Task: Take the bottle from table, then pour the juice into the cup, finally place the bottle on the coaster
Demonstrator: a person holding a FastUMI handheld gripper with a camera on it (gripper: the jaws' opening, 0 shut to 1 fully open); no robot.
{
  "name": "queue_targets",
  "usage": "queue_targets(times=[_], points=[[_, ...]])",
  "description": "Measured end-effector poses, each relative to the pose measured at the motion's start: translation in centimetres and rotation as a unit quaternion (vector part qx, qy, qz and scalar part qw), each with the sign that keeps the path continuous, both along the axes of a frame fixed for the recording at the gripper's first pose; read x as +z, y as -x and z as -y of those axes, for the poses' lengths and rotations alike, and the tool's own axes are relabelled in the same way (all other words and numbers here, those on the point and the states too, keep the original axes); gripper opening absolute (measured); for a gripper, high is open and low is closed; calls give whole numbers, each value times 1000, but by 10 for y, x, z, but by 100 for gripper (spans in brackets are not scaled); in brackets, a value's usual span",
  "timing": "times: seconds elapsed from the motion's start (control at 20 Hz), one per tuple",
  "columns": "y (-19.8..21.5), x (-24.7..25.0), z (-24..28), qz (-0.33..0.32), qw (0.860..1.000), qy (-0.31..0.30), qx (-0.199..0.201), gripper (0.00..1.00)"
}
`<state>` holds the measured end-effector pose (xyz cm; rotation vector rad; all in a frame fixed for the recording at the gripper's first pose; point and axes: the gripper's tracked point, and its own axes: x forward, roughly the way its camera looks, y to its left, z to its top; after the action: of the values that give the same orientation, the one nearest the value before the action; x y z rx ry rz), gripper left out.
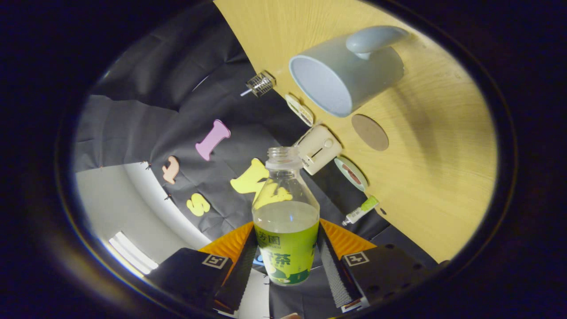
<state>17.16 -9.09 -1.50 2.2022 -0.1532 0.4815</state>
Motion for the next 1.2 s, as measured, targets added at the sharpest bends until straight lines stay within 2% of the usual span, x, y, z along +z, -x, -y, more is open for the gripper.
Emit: queue_targets(times=[0.5, 0.85, 1.0, 1.2], points=[[4, -2, 6, -4, 1000, -12, -8, 79], [9, -6, 27, -11, 998, -64, -4, 79], [9, 1, 36, 9, 997, -82, 3, 79], [11, -1, 41, 1, 997, -76, 0, 79]])
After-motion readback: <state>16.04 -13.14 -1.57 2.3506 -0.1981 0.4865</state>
